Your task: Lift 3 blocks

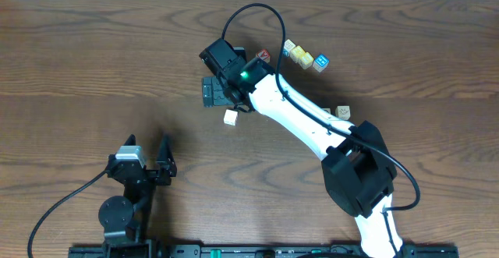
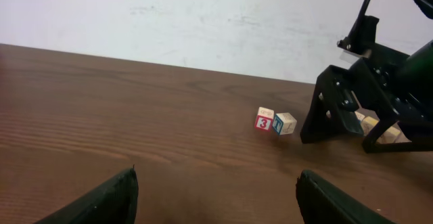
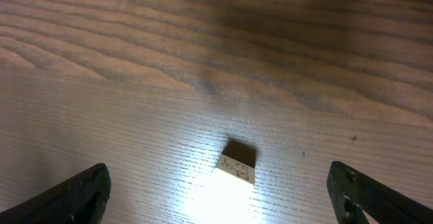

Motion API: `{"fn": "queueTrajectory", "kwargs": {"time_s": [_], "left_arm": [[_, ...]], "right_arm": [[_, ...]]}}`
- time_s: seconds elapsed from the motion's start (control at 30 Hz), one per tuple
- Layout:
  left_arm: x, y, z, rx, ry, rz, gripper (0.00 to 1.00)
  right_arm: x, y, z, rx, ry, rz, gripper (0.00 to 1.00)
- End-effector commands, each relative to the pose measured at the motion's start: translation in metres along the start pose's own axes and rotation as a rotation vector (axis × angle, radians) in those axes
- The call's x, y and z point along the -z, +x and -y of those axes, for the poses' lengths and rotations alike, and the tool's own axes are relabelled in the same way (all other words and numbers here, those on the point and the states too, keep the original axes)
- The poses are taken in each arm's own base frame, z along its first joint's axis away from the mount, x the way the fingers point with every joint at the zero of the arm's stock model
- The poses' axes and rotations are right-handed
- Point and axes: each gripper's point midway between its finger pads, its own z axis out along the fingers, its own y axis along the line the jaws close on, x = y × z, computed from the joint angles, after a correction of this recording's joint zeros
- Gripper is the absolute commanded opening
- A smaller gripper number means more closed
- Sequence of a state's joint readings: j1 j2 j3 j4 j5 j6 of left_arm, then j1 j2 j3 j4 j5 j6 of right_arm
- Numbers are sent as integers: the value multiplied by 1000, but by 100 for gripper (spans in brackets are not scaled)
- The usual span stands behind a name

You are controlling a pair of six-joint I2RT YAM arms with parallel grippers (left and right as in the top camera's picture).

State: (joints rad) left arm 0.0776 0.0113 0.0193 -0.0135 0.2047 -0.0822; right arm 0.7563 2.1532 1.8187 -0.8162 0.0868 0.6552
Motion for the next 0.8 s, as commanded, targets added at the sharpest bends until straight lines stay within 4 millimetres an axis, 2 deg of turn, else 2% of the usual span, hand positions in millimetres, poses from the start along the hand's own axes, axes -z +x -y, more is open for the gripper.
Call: {"fn": "queueTrajectory", "kwargs": {"time_s": [0.0,0.6,0.77], "left_arm": [[-1,16,0,14,11,-51,75],[-1,16,0,14,11,-51,75],[-1,16,0,14,11,-51,75]], "right_arm": [[-5,2,2,-10,25,-3,99],[-5,13,7,-65,56,-39,99],[-9,12,11,-123,81,-26,92]]}}
